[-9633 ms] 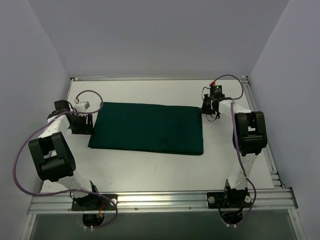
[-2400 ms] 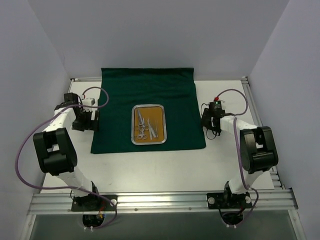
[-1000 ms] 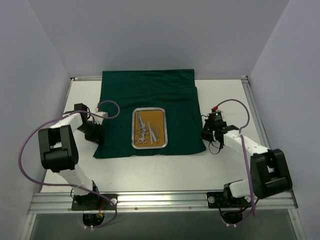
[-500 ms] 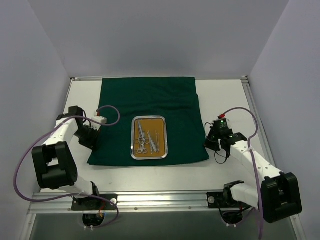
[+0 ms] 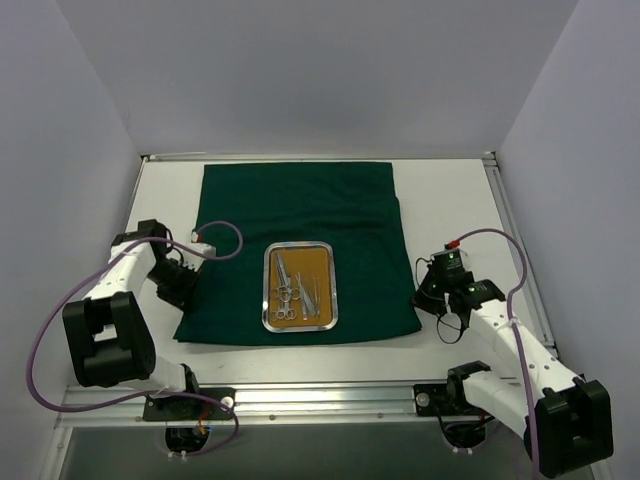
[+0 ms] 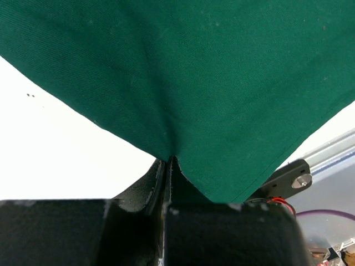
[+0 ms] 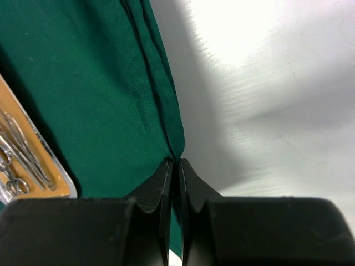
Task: Open and lay out the surgical kit
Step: Move the surgical kit at the center of the board.
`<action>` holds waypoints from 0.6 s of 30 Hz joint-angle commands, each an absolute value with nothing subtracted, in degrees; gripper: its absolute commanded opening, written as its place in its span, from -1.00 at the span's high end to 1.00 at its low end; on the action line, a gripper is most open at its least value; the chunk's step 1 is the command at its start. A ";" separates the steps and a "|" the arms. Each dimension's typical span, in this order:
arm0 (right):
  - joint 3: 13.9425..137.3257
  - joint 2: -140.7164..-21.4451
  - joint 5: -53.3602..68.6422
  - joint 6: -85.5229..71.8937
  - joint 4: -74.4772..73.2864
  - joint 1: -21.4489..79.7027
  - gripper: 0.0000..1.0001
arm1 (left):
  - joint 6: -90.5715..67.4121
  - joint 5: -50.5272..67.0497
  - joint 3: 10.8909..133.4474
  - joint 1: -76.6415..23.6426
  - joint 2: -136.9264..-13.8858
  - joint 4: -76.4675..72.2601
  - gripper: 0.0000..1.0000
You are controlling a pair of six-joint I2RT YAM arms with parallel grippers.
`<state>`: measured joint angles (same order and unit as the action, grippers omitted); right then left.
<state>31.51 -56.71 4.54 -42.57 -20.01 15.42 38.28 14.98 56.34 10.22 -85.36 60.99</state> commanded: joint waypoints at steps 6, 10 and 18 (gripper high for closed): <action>33.39 -54.66 0.80 -43.42 -24.70 15.21 0.04 | 40.69 13.18 57.21 10.90 -82.88 67.40 -0.01; 40.32 -57.82 -1.56 -41.41 -21.63 15.21 -0.19 | 40.78 11.60 63.34 10.99 -81.83 68.38 -0.22; 68.08 -91.33 3.49 -29.63 -9.50 8.20 0.10 | 29.72 12.13 89.62 9.67 -97.07 61.45 -0.22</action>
